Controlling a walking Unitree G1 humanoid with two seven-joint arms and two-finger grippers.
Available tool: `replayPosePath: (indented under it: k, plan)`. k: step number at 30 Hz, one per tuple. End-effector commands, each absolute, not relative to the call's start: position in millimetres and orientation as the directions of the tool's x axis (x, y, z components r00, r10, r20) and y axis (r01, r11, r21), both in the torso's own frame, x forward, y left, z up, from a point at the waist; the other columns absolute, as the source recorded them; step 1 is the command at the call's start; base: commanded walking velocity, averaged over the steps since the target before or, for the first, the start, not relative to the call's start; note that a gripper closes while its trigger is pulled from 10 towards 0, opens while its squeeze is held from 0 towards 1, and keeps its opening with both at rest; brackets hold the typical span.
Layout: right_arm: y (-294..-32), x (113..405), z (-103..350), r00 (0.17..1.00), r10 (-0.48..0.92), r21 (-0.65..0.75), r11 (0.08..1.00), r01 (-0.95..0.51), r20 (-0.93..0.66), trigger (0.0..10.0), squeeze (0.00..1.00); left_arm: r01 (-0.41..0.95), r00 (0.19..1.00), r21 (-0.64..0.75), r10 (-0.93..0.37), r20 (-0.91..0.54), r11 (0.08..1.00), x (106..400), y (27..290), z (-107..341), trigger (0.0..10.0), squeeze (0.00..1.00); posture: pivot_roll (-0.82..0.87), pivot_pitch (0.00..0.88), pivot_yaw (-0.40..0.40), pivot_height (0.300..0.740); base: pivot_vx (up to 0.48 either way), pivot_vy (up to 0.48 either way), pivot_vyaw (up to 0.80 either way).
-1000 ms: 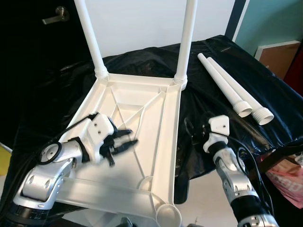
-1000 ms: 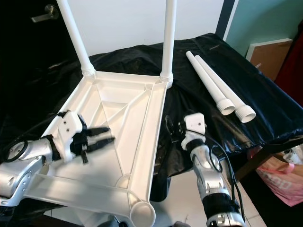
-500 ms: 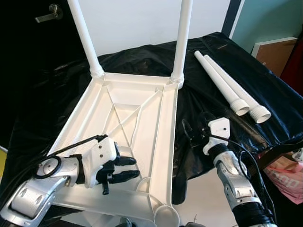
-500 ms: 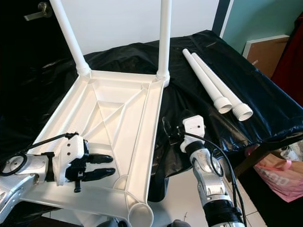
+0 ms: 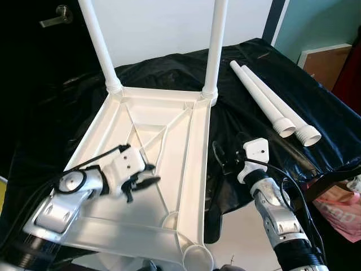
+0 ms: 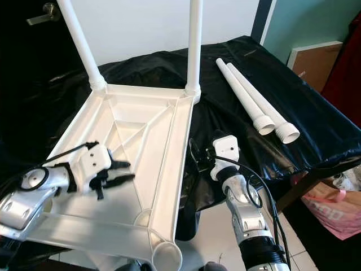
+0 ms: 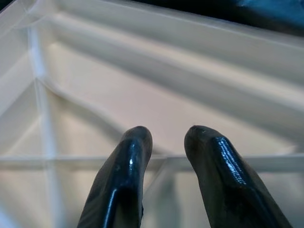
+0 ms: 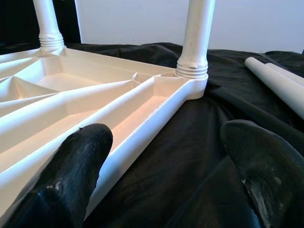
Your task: Building children table
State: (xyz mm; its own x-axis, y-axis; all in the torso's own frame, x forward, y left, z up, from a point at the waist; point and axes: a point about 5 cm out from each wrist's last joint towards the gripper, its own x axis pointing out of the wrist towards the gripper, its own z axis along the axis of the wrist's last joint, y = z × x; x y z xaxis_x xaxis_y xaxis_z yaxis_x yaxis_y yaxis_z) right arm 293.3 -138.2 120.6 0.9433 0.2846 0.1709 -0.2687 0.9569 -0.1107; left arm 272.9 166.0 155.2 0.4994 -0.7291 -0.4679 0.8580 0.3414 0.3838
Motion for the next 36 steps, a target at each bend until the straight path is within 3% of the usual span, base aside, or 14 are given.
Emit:
replayPosePath:
  k: [1, 6, 7, 16, 18, 19, 33, 34, 35, 36]
  plan:
    - [-141, 293, 121, 0.948, 0.272, -0.106, 0.961, -0.257, 0.166, 10.0, 0.00, 0.826, 0.552, 0.428, -0.683, -0.478, 0.367, 280, 171, 150, 10.0, 0.00, -0.06, 0.068, 0.036, 0.740, 0.000, 0.000, 0.00]
    - [-142, 292, 121, 0.950, 0.265, -0.106, 0.963, -0.250, 0.165, 10.0, 0.00, 0.808, 0.581, 0.447, -0.653, -0.487, 0.385, 290, 177, 146, 10.0, 0.00, -0.07, 0.064, 0.039, 0.740, 0.000, 0.000, 0.00]
    - [-141, 293, 121, 0.951, 0.263, -0.105, 0.963, -0.248, 0.165, 10.0, 0.00, 0.813, 0.578, 0.418, -0.653, -0.489, 0.406, 295, 182, 142, 10.0, 1.00, -0.07, 0.062, 0.043, 0.740, 0.000, 0.000, 0.00]
    - [-142, 293, 122, 0.952, 0.260, -0.105, 0.964, -0.245, 0.164, 10.0, 0.00, 0.877, 0.479, 0.293, -0.748, -0.459, 0.381, 291, 189, 147, 10.0, 1.00, -0.08, 0.060, 0.046, 0.740, 0.000, 0.000, 0.00]
    - [-142, 293, 122, 0.952, 0.260, -0.106, 0.964, -0.245, 0.162, 10.0, 0.00, 0.883, 0.468, 0.292, -0.749, -0.469, 0.369, 291, 191, 146, 10.0, 0.96, -0.08, 0.060, 0.044, 0.740, 0.000, 0.000, 0.00]
    - [-142, 294, 121, 0.952, 0.261, -0.106, 0.963, -0.246, 0.160, 10.0, 0.00, 0.890, 0.455, 0.283, -0.750, -0.480, 0.358, 290, 193, 145, 10.0, 0.00, -0.08, 0.060, 0.044, 0.740, 0.000, 0.000, 0.00]
    - [-141, 294, 122, 0.951, 0.268, -0.110, 0.961, -0.253, 0.157, 10.0, 0.00, 0.916, 0.400, 0.242, -0.751, -0.525, 0.319, 284, 195, 131, 10.0, 0.00, -0.07, 0.059, 0.041, 0.740, 0.000, 0.000, 0.00]
    - [-141, 294, 122, 0.950, 0.268, -0.111, 0.961, -0.253, 0.157, 10.0, 0.00, 0.917, 0.399, 0.243, -0.742, -0.539, 0.317, 285, 195, 128, 7.8, 0.00, -0.08, 0.057, 0.042, 0.740, 0.000, 0.000, 0.00]
    - [-141, 294, 122, 0.950, 0.269, -0.111, 0.961, -0.254, 0.157, 10.0, 0.00, 0.919, 0.394, 0.243, -0.732, -0.556, 0.310, 285, 195, 126, 3.6, 0.00, -0.08, 0.059, 0.041, 0.740, 0.000, 0.000, 0.00]
    - [-141, 294, 122, 0.950, 0.269, -0.111, 0.961, -0.254, 0.157, 10.0, 0.00, 0.921, 0.390, 0.243, -0.725, -0.568, 0.305, 285, 195, 124, 3.6, 0.00, -0.08, 0.059, 0.041, 0.740, 0.000, 0.000, 0.00]
